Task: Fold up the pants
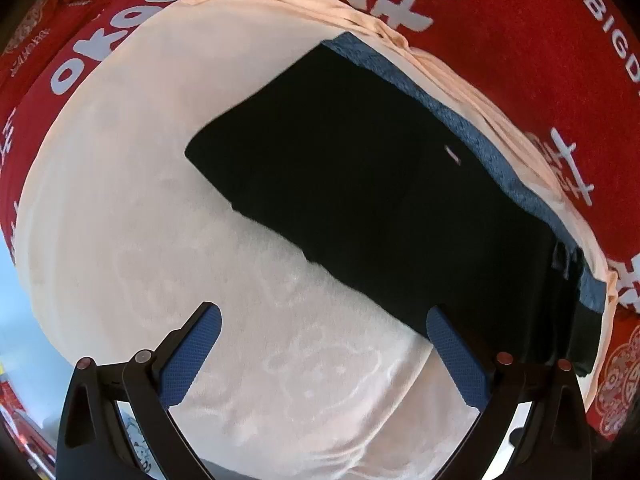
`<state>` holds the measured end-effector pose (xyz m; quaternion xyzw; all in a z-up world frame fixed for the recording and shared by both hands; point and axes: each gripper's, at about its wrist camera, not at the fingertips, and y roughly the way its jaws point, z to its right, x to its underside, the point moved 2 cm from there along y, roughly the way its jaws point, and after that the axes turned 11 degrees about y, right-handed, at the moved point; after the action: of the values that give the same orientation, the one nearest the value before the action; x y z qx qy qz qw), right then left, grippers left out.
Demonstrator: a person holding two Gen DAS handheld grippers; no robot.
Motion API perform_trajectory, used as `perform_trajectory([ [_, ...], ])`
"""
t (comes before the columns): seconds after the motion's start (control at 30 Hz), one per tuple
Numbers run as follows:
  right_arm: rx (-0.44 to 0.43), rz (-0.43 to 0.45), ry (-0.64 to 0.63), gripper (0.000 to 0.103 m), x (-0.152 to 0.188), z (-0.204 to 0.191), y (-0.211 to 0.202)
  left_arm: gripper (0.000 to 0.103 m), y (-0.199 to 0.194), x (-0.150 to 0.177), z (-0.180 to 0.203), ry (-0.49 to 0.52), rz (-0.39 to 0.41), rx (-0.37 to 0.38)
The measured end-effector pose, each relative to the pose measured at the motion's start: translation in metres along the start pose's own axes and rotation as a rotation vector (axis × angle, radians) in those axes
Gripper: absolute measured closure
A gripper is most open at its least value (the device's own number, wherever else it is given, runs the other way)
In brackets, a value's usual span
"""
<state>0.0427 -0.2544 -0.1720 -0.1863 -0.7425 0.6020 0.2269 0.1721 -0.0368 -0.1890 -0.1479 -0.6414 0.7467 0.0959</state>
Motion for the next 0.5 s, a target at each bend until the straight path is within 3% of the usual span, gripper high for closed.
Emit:
perform_trajectory([
  [0.2,-0.006,-0.007,-0.007,0.034,0.001,-0.006,0.004,0.000,0.002,-0.012,-0.016,-0.039,0.039,0.081],
  [0.5,-0.032,-0.011,-0.005,0.034,-0.003,-0.015,0.012,0.000,0.025,-0.020,-0.044,-0.202,0.117,0.417],
])
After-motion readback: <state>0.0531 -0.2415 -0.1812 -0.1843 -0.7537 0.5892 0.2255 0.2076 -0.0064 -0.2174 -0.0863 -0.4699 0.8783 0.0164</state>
